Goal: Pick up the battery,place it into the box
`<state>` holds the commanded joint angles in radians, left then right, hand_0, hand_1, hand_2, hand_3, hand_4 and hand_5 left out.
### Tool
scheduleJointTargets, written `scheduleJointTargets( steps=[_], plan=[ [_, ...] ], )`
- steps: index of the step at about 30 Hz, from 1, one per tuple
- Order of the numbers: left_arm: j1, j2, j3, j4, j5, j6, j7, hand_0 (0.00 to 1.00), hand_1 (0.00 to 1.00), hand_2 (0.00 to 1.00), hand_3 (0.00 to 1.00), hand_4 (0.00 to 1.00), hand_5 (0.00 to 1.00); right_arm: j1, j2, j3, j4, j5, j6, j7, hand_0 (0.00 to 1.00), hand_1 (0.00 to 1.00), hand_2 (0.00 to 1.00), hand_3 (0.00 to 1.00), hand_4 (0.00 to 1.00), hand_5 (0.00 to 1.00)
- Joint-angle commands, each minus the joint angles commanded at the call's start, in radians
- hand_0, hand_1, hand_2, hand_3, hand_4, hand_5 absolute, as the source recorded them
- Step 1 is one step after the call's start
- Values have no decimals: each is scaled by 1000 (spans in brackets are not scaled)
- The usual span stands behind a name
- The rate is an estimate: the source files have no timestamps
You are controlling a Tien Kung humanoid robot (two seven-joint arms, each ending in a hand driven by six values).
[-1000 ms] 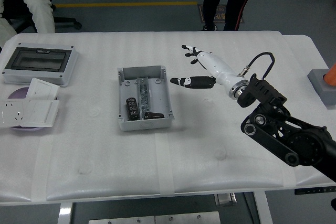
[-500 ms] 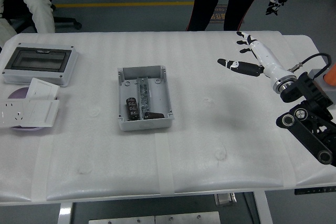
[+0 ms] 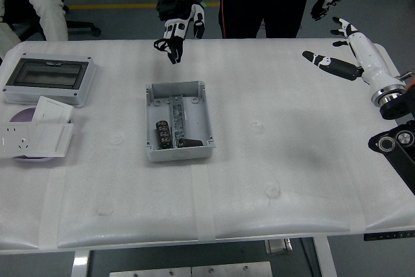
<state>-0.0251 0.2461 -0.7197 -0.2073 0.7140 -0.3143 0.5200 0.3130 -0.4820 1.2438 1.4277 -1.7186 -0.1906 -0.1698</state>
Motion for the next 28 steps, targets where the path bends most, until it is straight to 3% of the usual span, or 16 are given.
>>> scheduleJointTargets(
  steps=[11,28],
  plan=[
    [-3,2,0,1,6,3,2,365,591,460,413,2,2,-77,-18,95,-3,11,5,2,998,751,843,998,998,690],
    [-4,-32,61,2,-51,17,-8,374,594,468,415,2,2,-75,-30,139,0,15,19,2,998,748,842,998,998,712]
  ],
)
